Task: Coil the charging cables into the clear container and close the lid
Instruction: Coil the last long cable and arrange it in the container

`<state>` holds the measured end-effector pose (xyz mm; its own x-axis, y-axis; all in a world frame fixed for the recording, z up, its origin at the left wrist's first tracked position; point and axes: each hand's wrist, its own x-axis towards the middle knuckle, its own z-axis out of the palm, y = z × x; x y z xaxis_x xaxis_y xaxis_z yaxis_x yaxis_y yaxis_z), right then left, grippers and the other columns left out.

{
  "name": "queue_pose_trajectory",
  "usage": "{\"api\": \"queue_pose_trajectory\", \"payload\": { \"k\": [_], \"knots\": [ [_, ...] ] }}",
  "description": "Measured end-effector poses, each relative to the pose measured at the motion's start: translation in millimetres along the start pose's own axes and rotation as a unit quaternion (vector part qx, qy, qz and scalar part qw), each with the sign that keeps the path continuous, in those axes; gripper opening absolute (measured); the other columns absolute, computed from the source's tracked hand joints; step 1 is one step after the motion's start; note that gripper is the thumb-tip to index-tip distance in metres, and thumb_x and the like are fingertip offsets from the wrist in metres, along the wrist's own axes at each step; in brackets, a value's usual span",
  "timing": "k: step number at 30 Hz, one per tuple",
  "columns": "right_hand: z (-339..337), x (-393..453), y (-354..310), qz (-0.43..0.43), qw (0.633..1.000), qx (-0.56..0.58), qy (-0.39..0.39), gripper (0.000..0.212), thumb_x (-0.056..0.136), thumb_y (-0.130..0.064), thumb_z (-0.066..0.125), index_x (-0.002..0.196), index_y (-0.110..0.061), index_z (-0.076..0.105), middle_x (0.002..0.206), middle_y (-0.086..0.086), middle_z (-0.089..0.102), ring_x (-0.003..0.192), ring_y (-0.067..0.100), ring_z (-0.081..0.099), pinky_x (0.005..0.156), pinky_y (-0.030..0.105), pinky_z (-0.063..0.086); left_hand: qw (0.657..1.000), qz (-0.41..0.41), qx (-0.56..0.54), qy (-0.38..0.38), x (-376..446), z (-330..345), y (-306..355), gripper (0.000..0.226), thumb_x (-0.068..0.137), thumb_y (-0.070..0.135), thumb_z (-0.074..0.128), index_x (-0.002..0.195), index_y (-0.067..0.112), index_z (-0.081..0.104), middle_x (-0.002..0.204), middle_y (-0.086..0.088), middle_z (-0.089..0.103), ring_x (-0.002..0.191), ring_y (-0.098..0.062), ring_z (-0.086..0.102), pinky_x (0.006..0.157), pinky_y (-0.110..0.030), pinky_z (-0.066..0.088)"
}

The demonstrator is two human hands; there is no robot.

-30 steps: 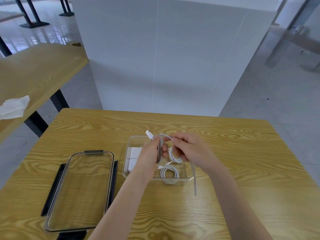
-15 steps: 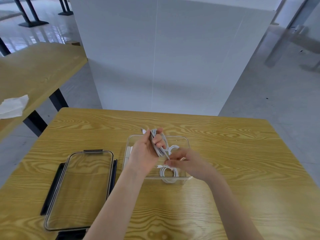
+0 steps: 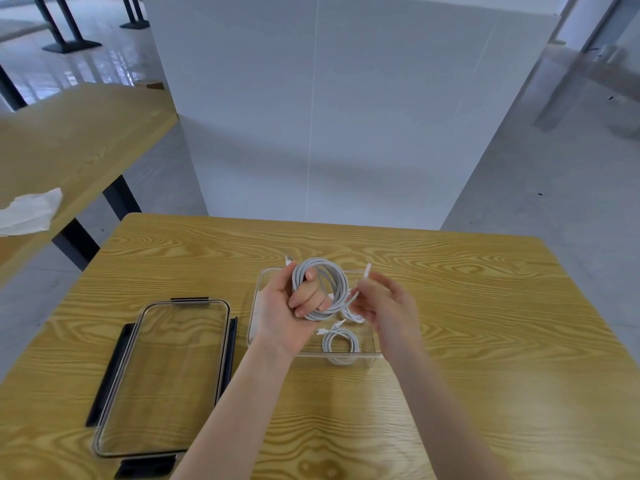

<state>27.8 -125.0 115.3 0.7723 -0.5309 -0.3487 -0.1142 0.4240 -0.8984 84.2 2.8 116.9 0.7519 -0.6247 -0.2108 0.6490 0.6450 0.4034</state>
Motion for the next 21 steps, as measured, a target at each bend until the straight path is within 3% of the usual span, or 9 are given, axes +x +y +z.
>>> {"api": "queue_pose_trajectory", "payload": {
  "k": [6, 9, 12, 15, 17, 19, 21],
  "knots": [
    [0, -4, -12, -0.124, 0.989, -0.072, -0.025, 0.018, 0.091, -0.004, 0.056, 0.098, -0.013, 0.070, 0.053, -0.005, 0.061, 0.052, 0.009, 0.056, 0.055, 0.020, 0.051, 0.998, 0.022, 0.026, 0.047, 2, 0, -1, 0.052, 0.093, 0.027, 0.027, 0.049, 0.013, 0.050, 0.030, 0.008, 0.025, 0.028, -0.008, 0.021, 0.043, -0.022, 0.026],
    [-1, 1, -8, -0.065, 0.982, -0.174, -0.016, 0.016, 0.091, -0.006, 0.056, 0.085, -0.005, 0.071, 0.049, -0.002, 0.055, 0.044, 0.011, 0.050, 0.053, 0.027, 0.051, 0.999, 0.025, 0.000, 0.039, 1, 1, -3, 0.051, 0.092, 0.026, 0.029, 0.046, 0.013, 0.049, 0.028, 0.007, 0.024, 0.027, -0.008, 0.018, 0.040, -0.022, 0.025],
    [-3, 4, -3, 0.033, 0.963, -0.253, -0.088, 0.016, 0.086, 0.000, 0.058, 0.075, 0.006, 0.068, 0.050, 0.004, 0.053, 0.037, 0.008, 0.047, 0.045, 0.021, 0.050, 1.000, 0.017, -0.011, 0.021, -1, 6, -2, 0.048, 0.087, 0.027, 0.033, 0.043, 0.013, 0.047, 0.025, 0.007, 0.024, 0.033, -0.011, 0.007, 0.040, -0.021, 0.023],
    [-3, 2, -1, -0.005, 0.939, -0.300, -0.168, 0.018, 0.085, 0.000, 0.058, 0.076, 0.012, 0.066, 0.051, 0.005, 0.051, 0.039, 0.006, 0.044, 0.045, 0.017, 0.043, 1.000, 0.006, -0.022, 0.005, -2, 8, -2, 0.044, 0.083, 0.027, 0.036, 0.042, 0.014, 0.047, 0.025, 0.008, 0.020, 0.034, -0.011, 0.005, 0.039, -0.019, 0.022],
    [-3, 0, -2, -0.051, 0.929, -0.310, -0.198, 0.021, 0.086, -0.002, 0.059, 0.069, -0.002, 0.071, 0.049, 0.001, 0.048, 0.043, 0.007, 0.037, 0.046, 0.018, 0.035, 1.000, -0.009, -0.025, 0.007, 0, 7, -2, 0.043, 0.082, 0.026, 0.036, 0.043, 0.013, 0.048, 0.024, 0.008, 0.020, 0.030, -0.009, 0.007, 0.037, -0.019, 0.023],
    [-6, 2, -3, -0.065, 0.930, -0.289, -0.217, 0.039, 0.085, 0.003, 0.056, 0.061, -0.023, 0.072, 0.047, -0.004, 0.046, 0.045, 0.008, 0.033, 0.046, 0.017, 0.030, 0.999, -0.028, -0.024, 0.014, 1, 3, -4, 0.042, 0.081, 0.025, 0.036, 0.044, 0.013, 0.049, 0.023, 0.007, 0.025, 0.022, -0.007, 0.016, 0.036, -0.019, 0.024],
    [-8, 3, -5, -0.056, 0.933, -0.257, -0.247, 0.040, 0.086, 0.008, 0.052, 0.069, -0.022, 0.072, 0.050, -0.004, 0.048, 0.046, 0.008, 0.035, 0.045, 0.017, 0.032, 0.998, -0.038, -0.029, 0.027, 0, 1, -6, 0.041, 0.080, 0.025, 0.036, 0.043, 0.013, 0.049, 0.023, 0.006, 0.026, 0.020, -0.006, 0.023, 0.036, -0.019, 0.023]
  ]
}}
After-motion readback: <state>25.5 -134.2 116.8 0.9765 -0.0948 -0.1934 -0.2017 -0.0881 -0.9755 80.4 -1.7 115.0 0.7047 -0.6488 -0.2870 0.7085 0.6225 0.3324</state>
